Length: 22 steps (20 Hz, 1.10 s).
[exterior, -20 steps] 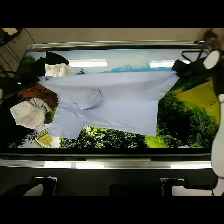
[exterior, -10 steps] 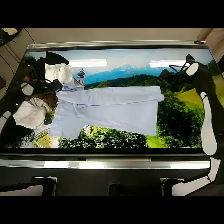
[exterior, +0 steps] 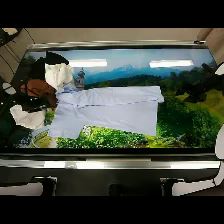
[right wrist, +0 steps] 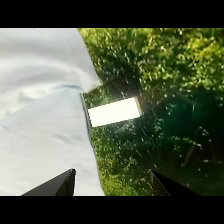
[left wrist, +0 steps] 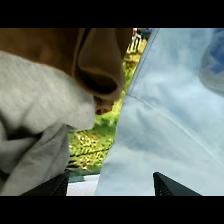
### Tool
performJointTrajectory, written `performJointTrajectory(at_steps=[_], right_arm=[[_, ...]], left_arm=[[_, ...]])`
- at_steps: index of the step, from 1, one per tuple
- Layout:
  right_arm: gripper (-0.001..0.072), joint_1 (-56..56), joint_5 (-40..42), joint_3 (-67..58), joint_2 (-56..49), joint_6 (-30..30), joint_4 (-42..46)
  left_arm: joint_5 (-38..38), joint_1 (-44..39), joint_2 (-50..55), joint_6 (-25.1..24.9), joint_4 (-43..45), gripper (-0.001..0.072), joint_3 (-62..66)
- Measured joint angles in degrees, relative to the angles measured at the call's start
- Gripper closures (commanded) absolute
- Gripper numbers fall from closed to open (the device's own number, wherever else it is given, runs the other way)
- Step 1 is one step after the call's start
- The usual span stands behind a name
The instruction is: Fold the shirts.
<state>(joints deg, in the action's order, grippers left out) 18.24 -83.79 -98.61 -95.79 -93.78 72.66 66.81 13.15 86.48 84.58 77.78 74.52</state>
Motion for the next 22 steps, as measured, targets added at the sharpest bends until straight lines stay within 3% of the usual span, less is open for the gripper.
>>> performJointTrajectory(at_steps=[1,2,14,22], right_arm=[[0.0156,0.42,-1.77,0.00,0.02,0.87,0.00],[0.0156,0.70,-2.93,0.02,0.02,1.51,0.09],[0.0157,1.36,-6.01,0.00,0.04,3.54,0.17],[0.0157,1.36,-6.97,0.00,0.04,3.58,0.15]], left_arm=[[-0.50,0.00,0.48,-0.61,-0.79,0.0185,-1.38],[-1.18,-0.09,0.94,-1.07,-1.44,0.0199,-2.40],[-14.19,-2.86,4.92,-2.27,-5.29,0.0197,-5.31],[-16.79,-5.18,6.75,-2.25,-5.88,0.0225,-5.31]])
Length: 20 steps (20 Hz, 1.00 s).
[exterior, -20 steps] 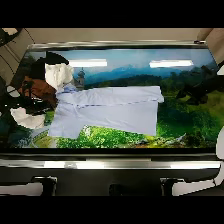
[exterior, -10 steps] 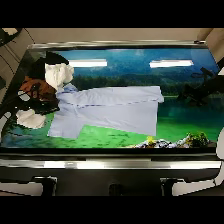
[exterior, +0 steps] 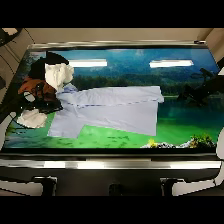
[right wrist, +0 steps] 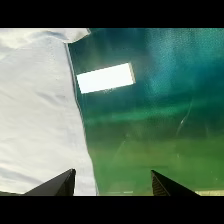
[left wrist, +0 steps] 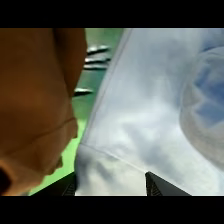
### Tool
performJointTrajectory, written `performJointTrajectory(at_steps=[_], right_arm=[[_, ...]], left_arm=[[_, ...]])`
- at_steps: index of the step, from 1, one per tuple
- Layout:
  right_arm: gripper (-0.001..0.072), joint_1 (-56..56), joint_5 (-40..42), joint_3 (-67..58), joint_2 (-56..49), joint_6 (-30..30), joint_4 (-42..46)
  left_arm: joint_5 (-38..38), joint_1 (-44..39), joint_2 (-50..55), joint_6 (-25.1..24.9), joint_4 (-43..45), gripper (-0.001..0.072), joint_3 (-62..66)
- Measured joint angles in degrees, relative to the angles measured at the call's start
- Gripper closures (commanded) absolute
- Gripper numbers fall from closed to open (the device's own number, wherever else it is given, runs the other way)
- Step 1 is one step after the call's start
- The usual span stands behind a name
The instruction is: Fold the shirts.
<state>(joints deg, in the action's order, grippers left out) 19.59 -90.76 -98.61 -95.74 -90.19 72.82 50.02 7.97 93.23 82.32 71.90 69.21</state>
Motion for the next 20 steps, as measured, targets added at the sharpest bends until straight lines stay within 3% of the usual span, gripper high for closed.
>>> performJointTrajectory(at_steps=[1,3,4,5,7,9,10,12,16,20], right_arm=[[0.0157,0.00,-0.22,0.00,0.00,0.00,0.00],[0.0161,0.00,-0.46,0.00,0.00,0.00,0.00],[0.0211,0.00,-0.74,0.00,0.00,0.00,0.02],[0.0269,0.00,-1.14,0.00,0.00,0.02,0.02],[0.0282,0.00,-2.49,0.35,0.11,0.37,-0.02],[0.0256,0.00,-4.28,3.28,1.22,0.63,-0.87],[0.0204,-0.04,-4.50,6.47,2.38,0.70,-1.22],[0.0203,-0.13,-3.96,15.26,5.27,0.87,-1.75],[0.0215,-0.17,3.45,34.82,11.91,1.09,-4.94],[0.0218,-0.24,12.98,48.39,15.26,2.69,-14.14]], left_arm=[[-0.42,-0.35,0.26,0.00,-0.11,0.0313,0.00],[-0.68,-0.81,0.90,0.42,-0.09,0.0572,0.11],[-0.52,-0.94,1.11,0.90,-0.20,0.0681,0.09],[-0.39,-1.03,1.20,1.20,-0.37,0.0680,0.02],[-0.31,-1.14,1.07,1.70,-0.35,0.0681,0.02],[0.68,-1.29,0.61,1.99,-0.02,0.0681,0.20],[1.09,-1.29,0.13,2.14,0.09,0.0681,0.28],[0.66,-1.29,-1.01,2.16,-0.09,0.0682,0.48],[0.94,-1.29,-3.39,2.14,-0.11,0.0682,0.59],[2.23,-1.29,-4.96,2.12,-0.15,0.0681,0.61]])
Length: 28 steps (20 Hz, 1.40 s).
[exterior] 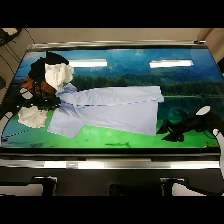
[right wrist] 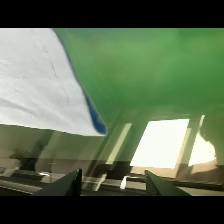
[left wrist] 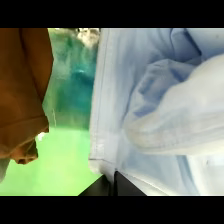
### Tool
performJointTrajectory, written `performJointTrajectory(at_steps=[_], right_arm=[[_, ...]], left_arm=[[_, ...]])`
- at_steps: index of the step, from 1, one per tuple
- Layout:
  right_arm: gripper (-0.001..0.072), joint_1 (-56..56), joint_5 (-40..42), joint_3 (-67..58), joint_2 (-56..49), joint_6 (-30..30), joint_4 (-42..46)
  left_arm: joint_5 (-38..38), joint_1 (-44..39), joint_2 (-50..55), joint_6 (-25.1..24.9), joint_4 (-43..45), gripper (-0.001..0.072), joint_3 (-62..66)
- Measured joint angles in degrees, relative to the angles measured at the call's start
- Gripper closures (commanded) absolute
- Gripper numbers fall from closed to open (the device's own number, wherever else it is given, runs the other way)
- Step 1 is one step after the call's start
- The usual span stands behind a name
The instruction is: Fold the shirts.
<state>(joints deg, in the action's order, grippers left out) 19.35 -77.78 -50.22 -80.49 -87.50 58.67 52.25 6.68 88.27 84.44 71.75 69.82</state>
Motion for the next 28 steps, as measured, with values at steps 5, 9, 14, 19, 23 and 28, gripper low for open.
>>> performJointTrajectory(at_steps=[5,9,14,19,23,28], right_arm=[[0.0286,-2.14,9.94,6.05,0.90,-0.50,-7.04],[0.0644,-6.99,18.71,7.17,1.07,-4.31,-7.76],[0.0669,-9.20,24.30,6.38,1.20,-5.92,-6.71],[0.0669,-9.64,22.40,-6.27,7.39,-3.91,0.66],[0.0668,-9.64,24.70,-28.89,17.11,-3.30,12.20],[0.0668,-9.64,27.91,-52.85,29.73,-3.30,22.56]], left_arm=[[1.75,0.00,-1.66,0.00,0.00,0.0682,-0.02],[2.14,0.00,-3.43,-0.02,0.00,0.0682,-0.02],[3.21,0.00,-5.16,-0.48,0.00,0.0683,0.02],[1.60,-0.59,-12.85,-2.27,-0.42,0.0684,3.10],[-7.52,-3.02,-25.92,-3.08,-1.03,0.0684,13.29],[-18.23,-4.96,-42.07,-2.03,-1.05,0.0684,25.03]])
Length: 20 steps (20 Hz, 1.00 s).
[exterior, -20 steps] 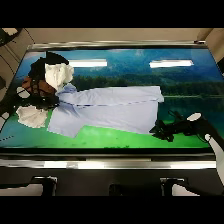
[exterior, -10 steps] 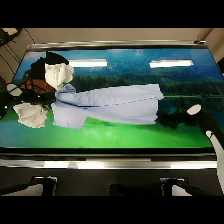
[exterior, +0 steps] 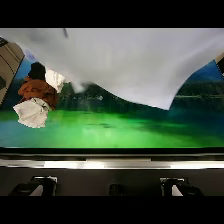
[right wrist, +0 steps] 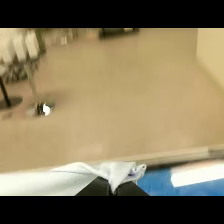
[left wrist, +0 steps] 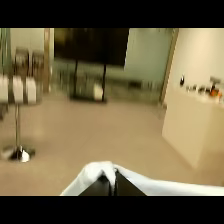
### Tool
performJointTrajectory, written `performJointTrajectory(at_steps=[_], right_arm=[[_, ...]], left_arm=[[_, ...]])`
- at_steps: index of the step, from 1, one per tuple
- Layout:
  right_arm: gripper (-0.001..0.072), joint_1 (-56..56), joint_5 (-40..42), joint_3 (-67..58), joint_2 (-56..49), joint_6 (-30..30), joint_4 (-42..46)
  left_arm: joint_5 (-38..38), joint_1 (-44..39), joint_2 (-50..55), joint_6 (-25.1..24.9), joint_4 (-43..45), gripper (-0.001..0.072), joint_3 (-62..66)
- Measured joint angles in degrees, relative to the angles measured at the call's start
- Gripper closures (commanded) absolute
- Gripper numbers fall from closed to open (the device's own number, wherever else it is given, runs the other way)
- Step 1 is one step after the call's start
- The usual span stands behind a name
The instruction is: Fold the shirts.
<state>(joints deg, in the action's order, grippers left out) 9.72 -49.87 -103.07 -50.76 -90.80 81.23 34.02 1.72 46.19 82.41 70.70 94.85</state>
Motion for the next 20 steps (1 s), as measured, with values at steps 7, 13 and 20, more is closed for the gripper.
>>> performJointTrajectory(at_steps=[7,13,20], right_arm=[[0.0668,0.04,-4.50,-8.35,9.99,-0.46,5.57],[0.0668,0.02,-10.51,-9.29,8.72,-2.34,6.71],[0.0670,-0.17,-33.07,-7.21,-10.03,-0.68,5.88]], left_arm=[[0.57,-0.42,-10.73,2.51,0.22,0.0684,3.30],[1.84,-0.44,-10.47,3.08,0.31,0.0684,3.82],[19.54,-0.42,3.06,3.10,1.66,0.0682,-2.19]])
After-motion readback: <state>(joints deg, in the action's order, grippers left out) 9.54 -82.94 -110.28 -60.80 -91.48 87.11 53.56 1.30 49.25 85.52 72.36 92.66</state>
